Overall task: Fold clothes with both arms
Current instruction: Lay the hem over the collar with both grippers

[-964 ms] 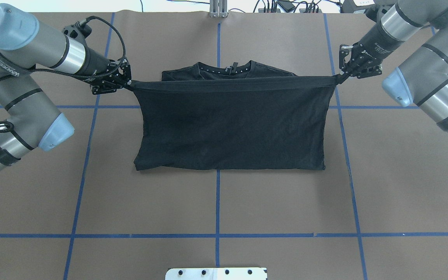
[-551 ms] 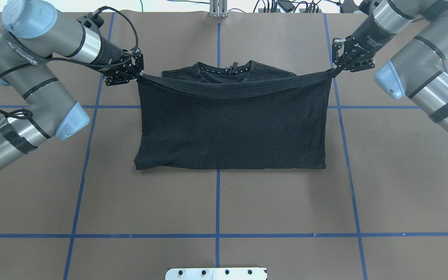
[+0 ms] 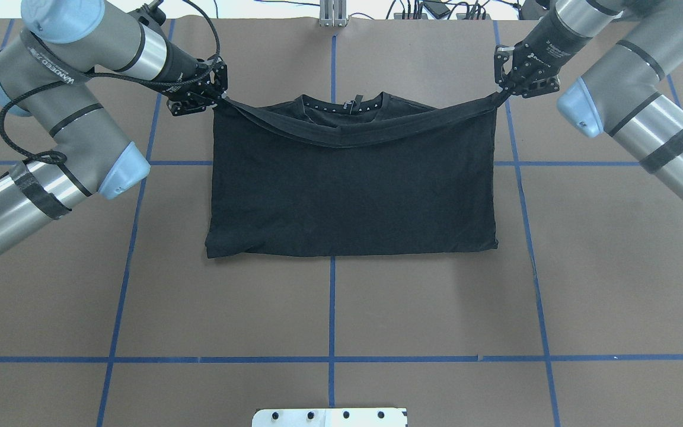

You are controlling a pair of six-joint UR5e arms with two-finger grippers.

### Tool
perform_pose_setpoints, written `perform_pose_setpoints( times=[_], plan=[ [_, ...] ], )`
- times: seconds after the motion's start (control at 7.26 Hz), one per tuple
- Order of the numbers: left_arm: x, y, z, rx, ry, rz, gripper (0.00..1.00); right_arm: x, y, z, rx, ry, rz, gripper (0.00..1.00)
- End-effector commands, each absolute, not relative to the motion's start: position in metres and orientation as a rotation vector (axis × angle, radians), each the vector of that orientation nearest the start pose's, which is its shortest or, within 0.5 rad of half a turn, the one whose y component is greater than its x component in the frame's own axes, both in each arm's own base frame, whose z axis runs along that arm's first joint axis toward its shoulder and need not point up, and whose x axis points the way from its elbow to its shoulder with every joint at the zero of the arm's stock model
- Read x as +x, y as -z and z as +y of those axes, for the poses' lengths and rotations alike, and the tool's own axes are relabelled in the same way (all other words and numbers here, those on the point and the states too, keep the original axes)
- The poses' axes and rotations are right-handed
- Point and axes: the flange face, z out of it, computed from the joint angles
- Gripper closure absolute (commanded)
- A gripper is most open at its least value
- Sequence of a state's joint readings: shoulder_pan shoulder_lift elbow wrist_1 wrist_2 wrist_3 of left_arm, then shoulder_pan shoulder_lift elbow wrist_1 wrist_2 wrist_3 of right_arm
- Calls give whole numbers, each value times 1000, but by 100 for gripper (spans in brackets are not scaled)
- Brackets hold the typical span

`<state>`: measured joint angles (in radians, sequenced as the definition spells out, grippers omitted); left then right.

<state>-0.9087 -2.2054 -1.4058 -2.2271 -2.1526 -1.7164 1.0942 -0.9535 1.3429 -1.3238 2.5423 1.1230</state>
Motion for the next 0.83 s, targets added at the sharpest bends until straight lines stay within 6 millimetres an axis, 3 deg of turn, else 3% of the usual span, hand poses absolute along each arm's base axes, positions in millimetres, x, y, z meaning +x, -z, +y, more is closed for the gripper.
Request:
perform_pose_setpoints(
  times=[0.0,0.69],
  plan=[
    [365,-274,-626,-59,610,1221,100,-280,-335,-682,-253,-286,-1075,100],
    [369,-298,-633,-67,626,1191,100,-287,-379,-697,-301,-328,-1016,100]
  ],
)
